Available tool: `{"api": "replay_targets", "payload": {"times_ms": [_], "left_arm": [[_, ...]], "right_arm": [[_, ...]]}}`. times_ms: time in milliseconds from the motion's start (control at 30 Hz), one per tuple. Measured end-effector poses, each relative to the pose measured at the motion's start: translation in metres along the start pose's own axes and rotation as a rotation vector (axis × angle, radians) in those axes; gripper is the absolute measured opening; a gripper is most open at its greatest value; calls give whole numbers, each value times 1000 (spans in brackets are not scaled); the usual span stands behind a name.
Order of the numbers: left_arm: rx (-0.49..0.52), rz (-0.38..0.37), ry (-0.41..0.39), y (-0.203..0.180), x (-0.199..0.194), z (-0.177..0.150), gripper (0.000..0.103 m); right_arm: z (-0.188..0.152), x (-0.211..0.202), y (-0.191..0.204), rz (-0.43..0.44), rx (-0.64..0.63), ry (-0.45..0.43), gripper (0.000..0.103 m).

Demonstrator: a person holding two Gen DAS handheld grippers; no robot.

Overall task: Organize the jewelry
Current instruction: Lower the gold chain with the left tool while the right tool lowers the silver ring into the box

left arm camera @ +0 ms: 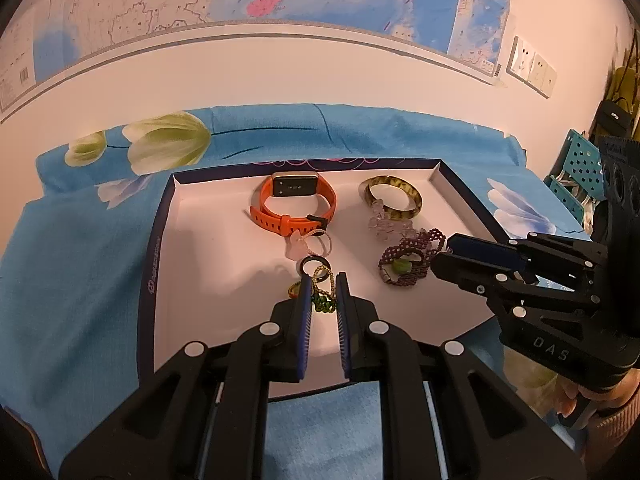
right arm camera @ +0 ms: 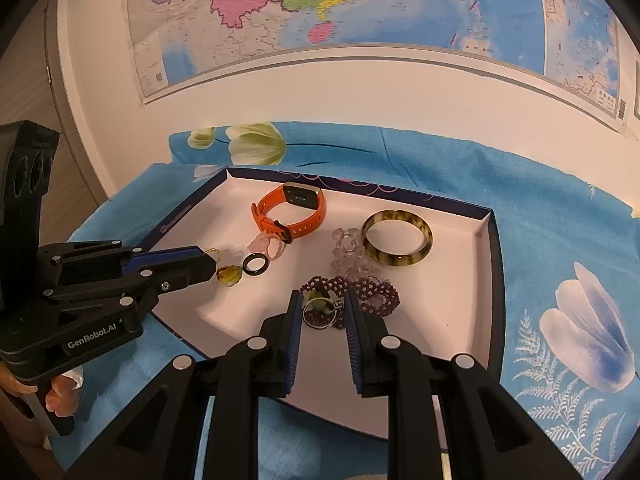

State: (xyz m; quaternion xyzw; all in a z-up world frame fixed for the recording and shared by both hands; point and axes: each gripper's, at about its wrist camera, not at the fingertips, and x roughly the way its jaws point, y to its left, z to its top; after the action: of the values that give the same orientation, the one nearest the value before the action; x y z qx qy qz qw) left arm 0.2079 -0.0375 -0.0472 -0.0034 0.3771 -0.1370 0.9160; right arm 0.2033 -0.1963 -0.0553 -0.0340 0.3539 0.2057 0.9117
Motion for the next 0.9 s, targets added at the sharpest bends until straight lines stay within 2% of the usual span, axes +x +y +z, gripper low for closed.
{"api": "replay_targets", "payload": {"times_ms": [900], "left_arm": [[-10, 10, 30, 2, 15, 8, 12]], "right_arm": [[7, 11, -4, -14, 14, 26, 20]]}}
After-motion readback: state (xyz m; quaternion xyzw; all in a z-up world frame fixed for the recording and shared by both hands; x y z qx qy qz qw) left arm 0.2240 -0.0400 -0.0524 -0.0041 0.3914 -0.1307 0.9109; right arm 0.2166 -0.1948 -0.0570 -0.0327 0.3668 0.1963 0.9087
